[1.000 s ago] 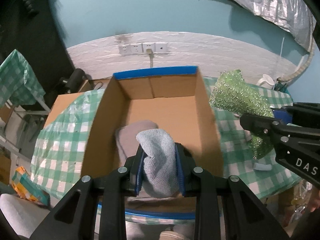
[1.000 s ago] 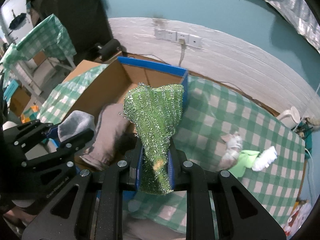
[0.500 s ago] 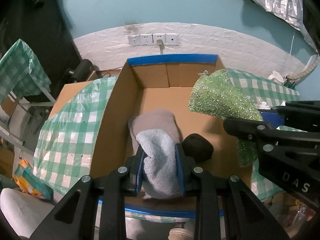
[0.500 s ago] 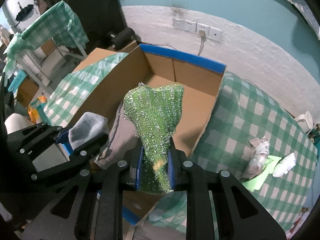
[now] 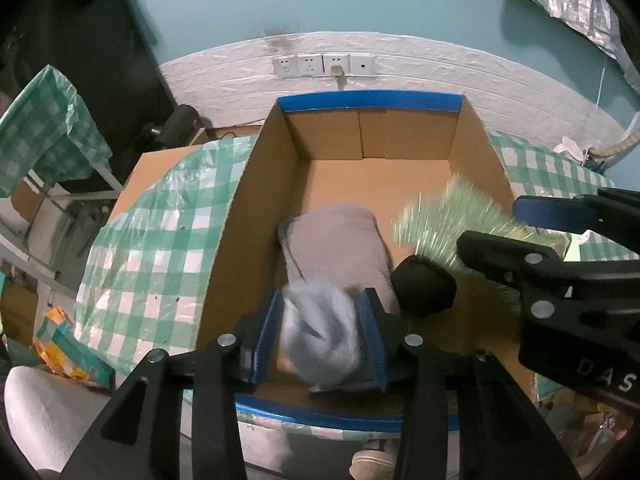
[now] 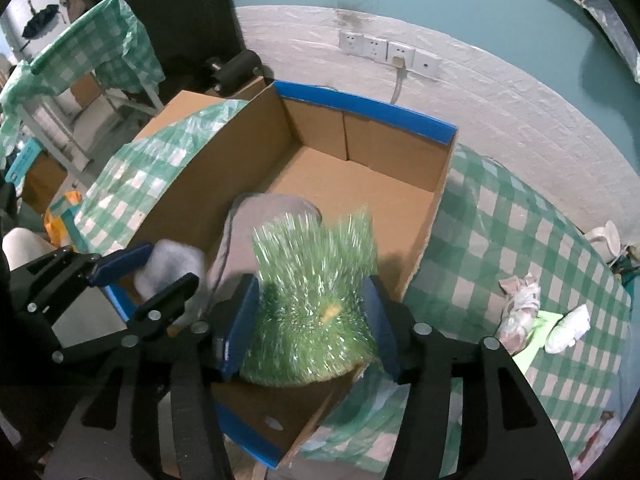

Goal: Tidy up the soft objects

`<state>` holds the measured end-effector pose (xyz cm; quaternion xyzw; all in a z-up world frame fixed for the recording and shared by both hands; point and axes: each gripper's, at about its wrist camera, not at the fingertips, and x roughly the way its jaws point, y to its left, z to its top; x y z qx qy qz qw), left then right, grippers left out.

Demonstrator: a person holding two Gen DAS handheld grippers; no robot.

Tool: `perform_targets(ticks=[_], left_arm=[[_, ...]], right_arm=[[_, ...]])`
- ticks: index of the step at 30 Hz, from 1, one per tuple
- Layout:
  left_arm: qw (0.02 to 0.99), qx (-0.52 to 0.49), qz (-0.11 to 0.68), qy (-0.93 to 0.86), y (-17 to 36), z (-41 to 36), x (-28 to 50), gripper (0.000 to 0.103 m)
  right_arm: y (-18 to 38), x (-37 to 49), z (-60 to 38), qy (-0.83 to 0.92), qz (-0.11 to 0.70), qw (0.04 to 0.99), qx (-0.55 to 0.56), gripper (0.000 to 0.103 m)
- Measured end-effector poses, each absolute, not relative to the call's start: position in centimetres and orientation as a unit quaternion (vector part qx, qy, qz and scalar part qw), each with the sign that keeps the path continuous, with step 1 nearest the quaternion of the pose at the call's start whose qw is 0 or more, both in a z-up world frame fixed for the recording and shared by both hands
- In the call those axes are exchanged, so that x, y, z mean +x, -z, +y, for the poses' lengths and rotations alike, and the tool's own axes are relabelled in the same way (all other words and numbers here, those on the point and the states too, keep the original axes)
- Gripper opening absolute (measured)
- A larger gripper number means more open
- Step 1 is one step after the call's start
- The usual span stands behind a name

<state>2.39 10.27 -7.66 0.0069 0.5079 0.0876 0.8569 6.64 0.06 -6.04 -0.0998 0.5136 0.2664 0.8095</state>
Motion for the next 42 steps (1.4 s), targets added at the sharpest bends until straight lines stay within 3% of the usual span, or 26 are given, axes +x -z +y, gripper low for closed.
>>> perform_targets(ticks=[5,42], left_arm=[[0.858,0.001,0.505,-0.090,7.4,10.5,2.2,0.050],[0.872,0.008,0.489,-0.037,5.8,4.9,2.6,0.051]], right_arm=[[6.0,6.6,-0.1,-0.263,0.512,0.811,-0.100,0.063],[6.7,6.1,-11.9,-0.191,0.530,0.825,-0.037,0.063]])
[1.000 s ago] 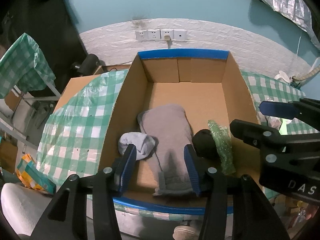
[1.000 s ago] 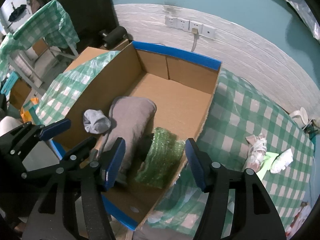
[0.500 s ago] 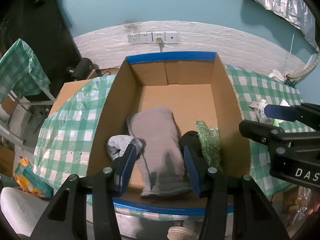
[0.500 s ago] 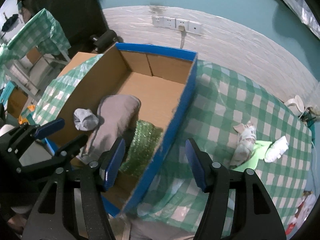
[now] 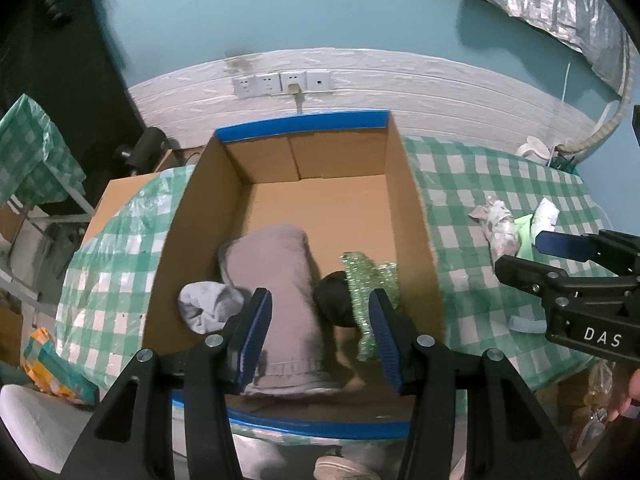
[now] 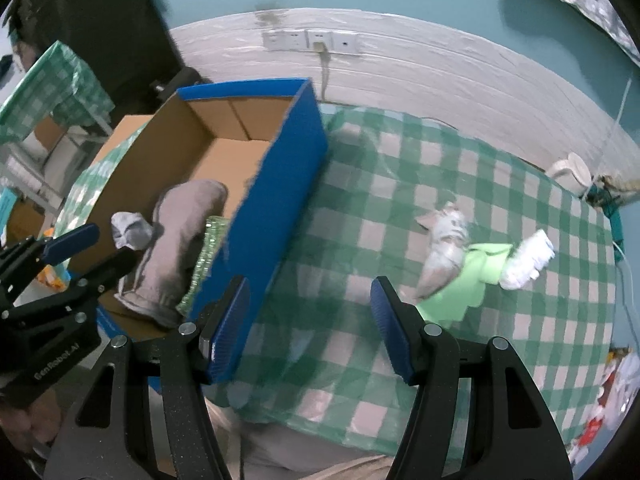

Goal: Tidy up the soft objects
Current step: 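Move both tools out of the box toward the remaining items on the table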

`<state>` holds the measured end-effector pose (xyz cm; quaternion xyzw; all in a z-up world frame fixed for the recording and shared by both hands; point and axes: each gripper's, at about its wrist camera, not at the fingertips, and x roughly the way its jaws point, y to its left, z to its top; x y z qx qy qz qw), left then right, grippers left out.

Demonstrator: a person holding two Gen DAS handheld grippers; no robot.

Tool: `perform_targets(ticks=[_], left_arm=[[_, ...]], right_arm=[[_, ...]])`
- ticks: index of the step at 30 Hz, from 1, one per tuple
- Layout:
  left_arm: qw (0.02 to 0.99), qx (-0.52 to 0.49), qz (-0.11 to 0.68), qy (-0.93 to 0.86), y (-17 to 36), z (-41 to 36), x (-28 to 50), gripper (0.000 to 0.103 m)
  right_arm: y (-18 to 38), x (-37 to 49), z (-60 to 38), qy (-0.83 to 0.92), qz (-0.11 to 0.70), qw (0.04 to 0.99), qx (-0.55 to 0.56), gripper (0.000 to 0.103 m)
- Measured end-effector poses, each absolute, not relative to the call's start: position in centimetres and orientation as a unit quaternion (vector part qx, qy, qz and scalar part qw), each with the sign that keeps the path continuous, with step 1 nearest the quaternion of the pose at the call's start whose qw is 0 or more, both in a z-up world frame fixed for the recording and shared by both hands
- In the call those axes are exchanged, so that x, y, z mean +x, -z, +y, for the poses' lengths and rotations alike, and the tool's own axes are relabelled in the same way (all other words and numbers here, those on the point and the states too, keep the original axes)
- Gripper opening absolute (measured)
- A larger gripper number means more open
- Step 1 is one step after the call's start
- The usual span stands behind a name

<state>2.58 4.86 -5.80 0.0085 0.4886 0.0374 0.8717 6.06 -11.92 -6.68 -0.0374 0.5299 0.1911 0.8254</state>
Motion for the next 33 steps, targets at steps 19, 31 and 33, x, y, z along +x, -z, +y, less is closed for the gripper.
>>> perform_targets(ticks=[19,31,33], left_arm=[[0.871,0.038,0.490,0.010,5.8,-1.6,3.3,0.053],[0.867,0.083,0.490,0.022,7.0,-5.9,3.8,0.059],[0.865,0.089,0.493,0.024,7.4,-6.5,4.0,0.059]], right_arm=[[7.9,5.8,-19.5,-0.151,0.537,0.830,0.006,0.064],[9.3,6.5,-23.7,-0.126,0.547,0.827,0.033,0.064],[9.7,6.8,-24.1,-0.123,0.549,0.826,0.035,0.064]])
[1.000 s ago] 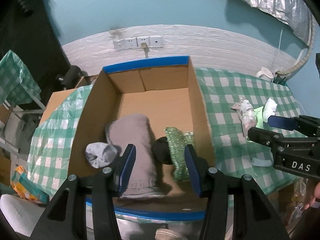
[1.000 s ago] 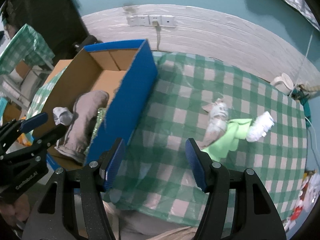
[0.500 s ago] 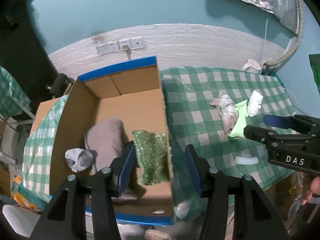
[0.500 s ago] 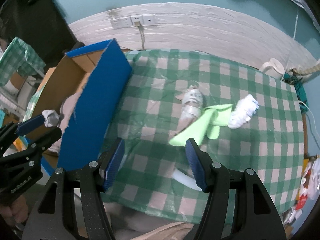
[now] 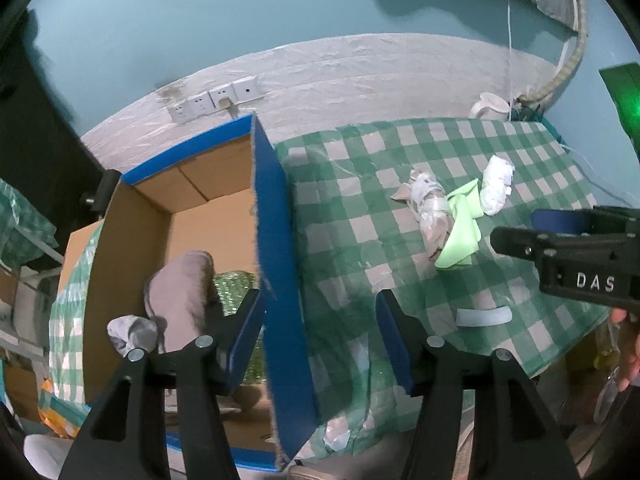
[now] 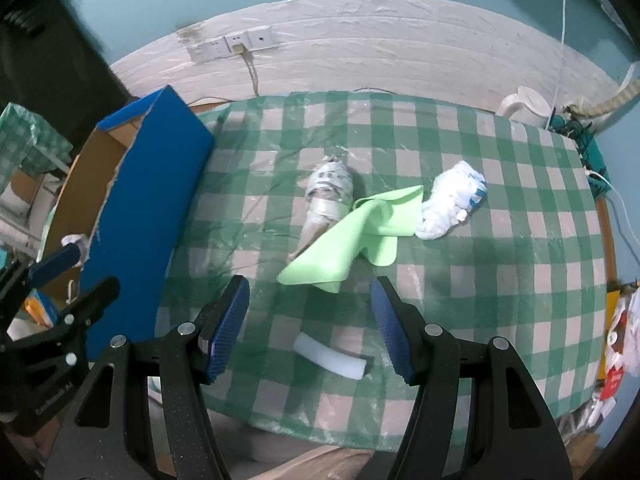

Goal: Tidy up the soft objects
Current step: 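Move both tools out of the box toward the remaining items on the table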

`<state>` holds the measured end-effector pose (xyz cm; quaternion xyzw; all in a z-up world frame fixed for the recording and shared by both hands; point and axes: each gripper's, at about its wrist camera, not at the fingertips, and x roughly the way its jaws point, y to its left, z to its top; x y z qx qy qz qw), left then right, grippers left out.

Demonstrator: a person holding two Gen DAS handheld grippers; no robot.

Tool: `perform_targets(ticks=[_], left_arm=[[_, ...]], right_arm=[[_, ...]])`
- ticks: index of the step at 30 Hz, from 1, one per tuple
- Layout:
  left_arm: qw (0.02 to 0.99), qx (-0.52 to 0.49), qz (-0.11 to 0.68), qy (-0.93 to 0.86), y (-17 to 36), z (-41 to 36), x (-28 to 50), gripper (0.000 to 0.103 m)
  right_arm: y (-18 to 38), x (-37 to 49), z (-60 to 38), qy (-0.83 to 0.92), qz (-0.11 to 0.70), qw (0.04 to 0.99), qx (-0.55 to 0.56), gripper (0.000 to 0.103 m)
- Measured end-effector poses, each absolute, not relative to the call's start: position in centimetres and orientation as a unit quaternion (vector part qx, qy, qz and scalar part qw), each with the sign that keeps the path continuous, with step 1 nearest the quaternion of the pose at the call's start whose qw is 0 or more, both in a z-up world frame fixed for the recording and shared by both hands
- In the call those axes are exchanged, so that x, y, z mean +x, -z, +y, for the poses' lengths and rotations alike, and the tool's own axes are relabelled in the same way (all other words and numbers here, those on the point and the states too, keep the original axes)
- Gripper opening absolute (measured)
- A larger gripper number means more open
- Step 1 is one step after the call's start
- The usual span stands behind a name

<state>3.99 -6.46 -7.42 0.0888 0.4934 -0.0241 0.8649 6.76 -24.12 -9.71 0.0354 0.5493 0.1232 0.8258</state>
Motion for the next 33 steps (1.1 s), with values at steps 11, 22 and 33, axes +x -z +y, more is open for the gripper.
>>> perform_targets(ticks=[11,22,33], left_arm=[[0.853,0.095,0.511,0.035,9.3,-8.9,5.8,0.059],[0.840,0.097,0.532,0.037,11.9,-10.7,7.9,0.059],[0.829,0.094,0.550,0.033,13.9,-10.9,9.8,0.059]], right_arm=[[12.4,8.2,-26.5,-0.099,0.568,0.814,0.062,0.064],[15.2,10.9,-27.3,-0.090,0.586,0.797,0.114,0.064],[17.7,13.5,-28.3,-0.073,0.593,0.787,0.153,0.065]])
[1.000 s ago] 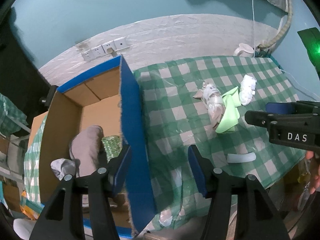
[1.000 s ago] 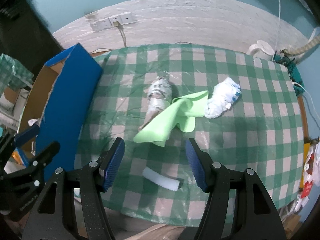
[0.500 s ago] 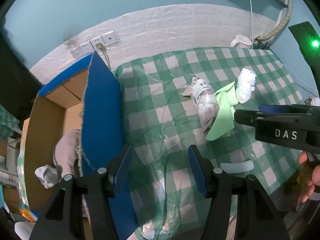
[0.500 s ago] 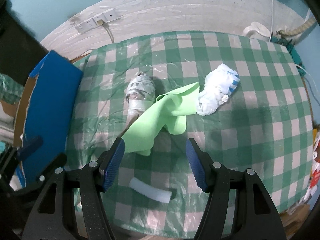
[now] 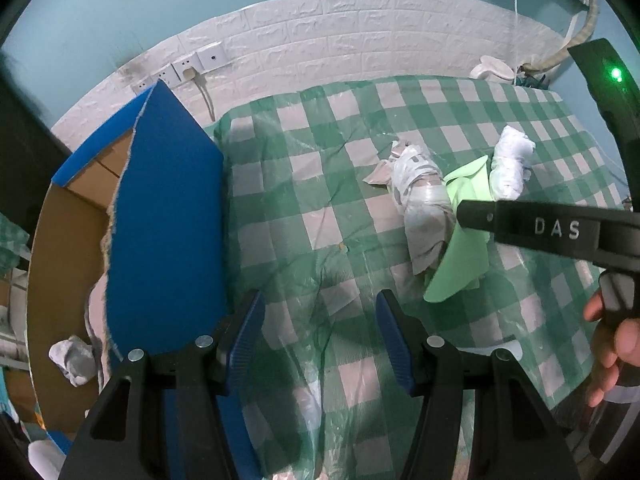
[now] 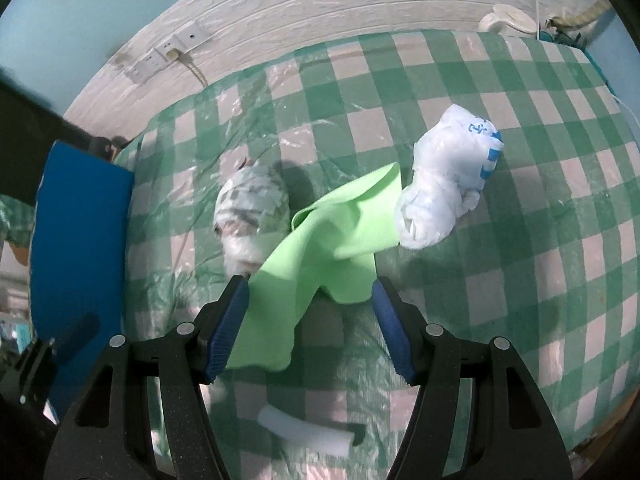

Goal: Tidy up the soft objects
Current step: 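Move both tools out of the box toward the remaining items on the table, then grasp the light green cloth with the right tool while the left tool grasps the white wrapped bundle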

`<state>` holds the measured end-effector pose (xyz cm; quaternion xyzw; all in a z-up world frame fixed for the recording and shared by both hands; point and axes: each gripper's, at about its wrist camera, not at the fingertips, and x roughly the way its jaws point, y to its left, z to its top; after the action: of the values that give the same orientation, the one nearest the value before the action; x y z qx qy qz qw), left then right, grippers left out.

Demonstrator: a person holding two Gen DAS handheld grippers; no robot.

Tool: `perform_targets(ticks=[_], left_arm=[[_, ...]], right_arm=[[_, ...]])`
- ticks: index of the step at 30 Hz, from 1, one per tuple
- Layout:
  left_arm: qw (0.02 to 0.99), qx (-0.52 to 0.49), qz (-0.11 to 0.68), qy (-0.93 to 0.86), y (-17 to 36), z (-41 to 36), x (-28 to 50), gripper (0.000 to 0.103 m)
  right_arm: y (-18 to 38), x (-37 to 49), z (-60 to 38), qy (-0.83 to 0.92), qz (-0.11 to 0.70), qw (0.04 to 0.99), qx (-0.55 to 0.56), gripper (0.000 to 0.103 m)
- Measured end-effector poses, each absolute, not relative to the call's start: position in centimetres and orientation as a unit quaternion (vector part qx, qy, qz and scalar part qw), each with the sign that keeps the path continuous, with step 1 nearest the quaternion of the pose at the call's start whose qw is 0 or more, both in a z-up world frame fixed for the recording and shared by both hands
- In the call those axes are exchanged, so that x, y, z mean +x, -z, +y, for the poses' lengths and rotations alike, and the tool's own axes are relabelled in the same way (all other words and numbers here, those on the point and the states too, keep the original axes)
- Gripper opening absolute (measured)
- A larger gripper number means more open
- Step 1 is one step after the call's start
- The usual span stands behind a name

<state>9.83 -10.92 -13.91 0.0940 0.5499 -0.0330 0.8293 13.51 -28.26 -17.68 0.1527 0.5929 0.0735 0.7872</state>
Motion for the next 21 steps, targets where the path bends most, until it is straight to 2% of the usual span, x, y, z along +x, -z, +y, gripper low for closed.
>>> perform_targets(ticks=[18,19,21], left_arm=[[0.818,0.095,0.566,0.030,15.6,-10.9,11.5,0.059],[0.818,0.094,0.567,0.030,15.7,-10.9,11.5,0.059],[0.817,0.094,0.568,0.031,15.8,-10.9,11.6,0.059]], right_arm=[[19.4,16.0,-27.7,-0.044,0.592,0.796,0.115,0.065],[19.8,15.9,-27.6,-0.051,0.597,0.792,0.115,0.064],[20.5,15.8,-27.4,-0.063,0.607,0.784,0.116,0.051]])
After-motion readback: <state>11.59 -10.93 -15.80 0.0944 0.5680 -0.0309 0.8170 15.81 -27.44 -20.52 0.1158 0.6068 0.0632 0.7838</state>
